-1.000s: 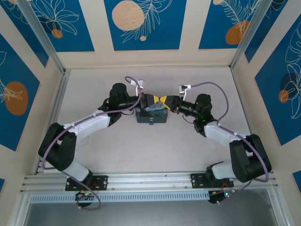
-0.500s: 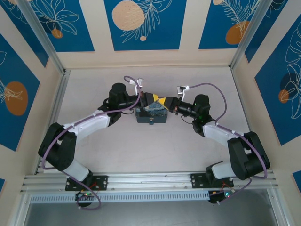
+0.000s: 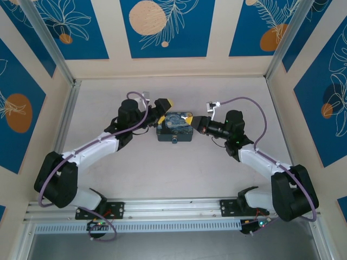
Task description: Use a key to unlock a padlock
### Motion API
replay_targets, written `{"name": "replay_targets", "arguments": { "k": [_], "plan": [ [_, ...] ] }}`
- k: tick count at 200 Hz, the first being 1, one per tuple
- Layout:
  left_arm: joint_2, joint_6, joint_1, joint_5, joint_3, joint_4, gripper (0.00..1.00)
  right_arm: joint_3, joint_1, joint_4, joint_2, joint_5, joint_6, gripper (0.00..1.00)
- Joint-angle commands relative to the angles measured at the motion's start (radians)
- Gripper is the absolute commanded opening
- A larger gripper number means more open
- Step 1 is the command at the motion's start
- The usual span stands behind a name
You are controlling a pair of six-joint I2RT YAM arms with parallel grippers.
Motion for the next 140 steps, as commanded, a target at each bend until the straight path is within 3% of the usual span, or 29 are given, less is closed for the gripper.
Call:
{"name": "replay_targets", "arguments": {
  "k": [1, 48, 90, 140],
  "plan": [
    [-0.018, -0.121, 0.007, -0.013, -0.019, 0.024, 0.91, 0.007, 0.010, -0.089, -0.024, 0.028, -0.089, 0.00],
    [-0.036, -0.002, 0.009, 0.018, -0.008, -0.028, 0.87, 0.001, 0.032, -0.078, -0.029, 0.025, -0.093, 0.00],
    [-0.016, 0.200, 0.008, 0.131, 0.016, -0.082, 0.72, -0.005, 0.038, -0.054, -0.028, -0.002, -0.054, 0.00],
    [0.052, 0.135, 0.006, 0.187, -0.019, 0.093, 0.57, -0.011, 0.043, 0.047, 0.007, -0.016, 0.085, 0.00]
  ]
}}
